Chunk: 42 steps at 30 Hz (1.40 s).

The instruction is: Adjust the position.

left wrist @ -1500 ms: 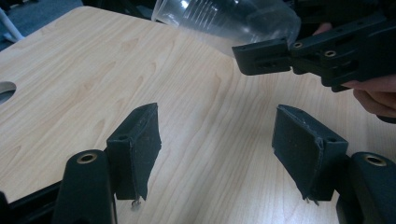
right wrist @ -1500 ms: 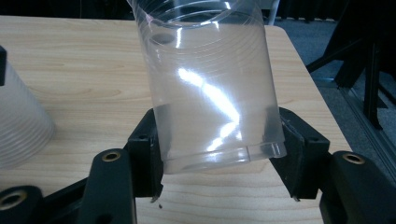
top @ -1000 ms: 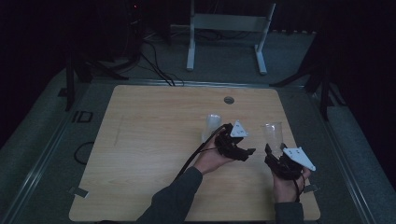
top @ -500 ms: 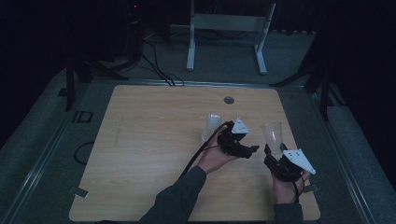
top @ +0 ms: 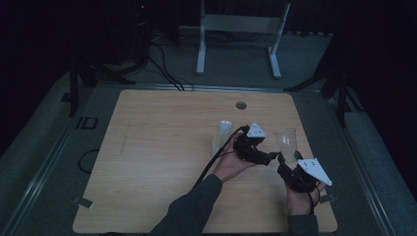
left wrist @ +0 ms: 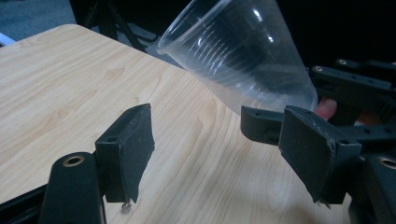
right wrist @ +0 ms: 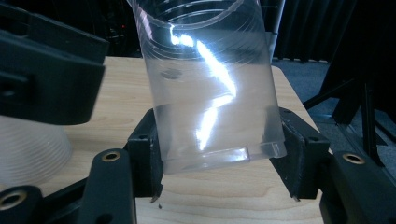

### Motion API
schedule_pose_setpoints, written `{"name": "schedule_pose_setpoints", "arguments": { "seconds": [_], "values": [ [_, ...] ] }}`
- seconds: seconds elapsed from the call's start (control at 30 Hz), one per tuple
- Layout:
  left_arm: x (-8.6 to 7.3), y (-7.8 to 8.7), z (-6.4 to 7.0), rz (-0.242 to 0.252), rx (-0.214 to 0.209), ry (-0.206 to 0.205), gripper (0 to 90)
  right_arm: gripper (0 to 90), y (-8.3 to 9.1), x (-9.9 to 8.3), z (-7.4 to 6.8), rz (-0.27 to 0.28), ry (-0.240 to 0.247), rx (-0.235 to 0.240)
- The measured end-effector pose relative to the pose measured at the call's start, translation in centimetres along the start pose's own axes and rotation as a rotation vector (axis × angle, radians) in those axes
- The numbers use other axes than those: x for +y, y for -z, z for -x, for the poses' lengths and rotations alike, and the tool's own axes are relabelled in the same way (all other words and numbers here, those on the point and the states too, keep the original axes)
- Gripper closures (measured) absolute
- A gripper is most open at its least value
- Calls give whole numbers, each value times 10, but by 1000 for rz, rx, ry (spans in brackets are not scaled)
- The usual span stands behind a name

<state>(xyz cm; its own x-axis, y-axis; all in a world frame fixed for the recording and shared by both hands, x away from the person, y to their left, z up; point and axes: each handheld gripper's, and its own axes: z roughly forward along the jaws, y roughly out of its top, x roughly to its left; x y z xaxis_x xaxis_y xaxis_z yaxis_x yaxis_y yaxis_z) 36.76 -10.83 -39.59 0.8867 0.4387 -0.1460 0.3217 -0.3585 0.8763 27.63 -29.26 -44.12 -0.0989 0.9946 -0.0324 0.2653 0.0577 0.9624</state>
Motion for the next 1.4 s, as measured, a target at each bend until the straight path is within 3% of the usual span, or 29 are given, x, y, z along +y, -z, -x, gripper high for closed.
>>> {"name": "schedule_pose_setpoints", "arguments": {
  "seconds": [0.13,0.43,1.03,1.4],
  "values": [
    [2,-1,-1,15,-19,30,257,417,1,0,-1,12,5,3],
    [6,-3,0,27,-28,47,257,417,1,-2,-7,33,17,12],
    [9,-8,2,76,-80,118,246,416,2,-4,-12,50,20,17],
    [12,-14,-4,122,-123,202,211,413,0,-5,-16,50,33,38]
  ]
}}
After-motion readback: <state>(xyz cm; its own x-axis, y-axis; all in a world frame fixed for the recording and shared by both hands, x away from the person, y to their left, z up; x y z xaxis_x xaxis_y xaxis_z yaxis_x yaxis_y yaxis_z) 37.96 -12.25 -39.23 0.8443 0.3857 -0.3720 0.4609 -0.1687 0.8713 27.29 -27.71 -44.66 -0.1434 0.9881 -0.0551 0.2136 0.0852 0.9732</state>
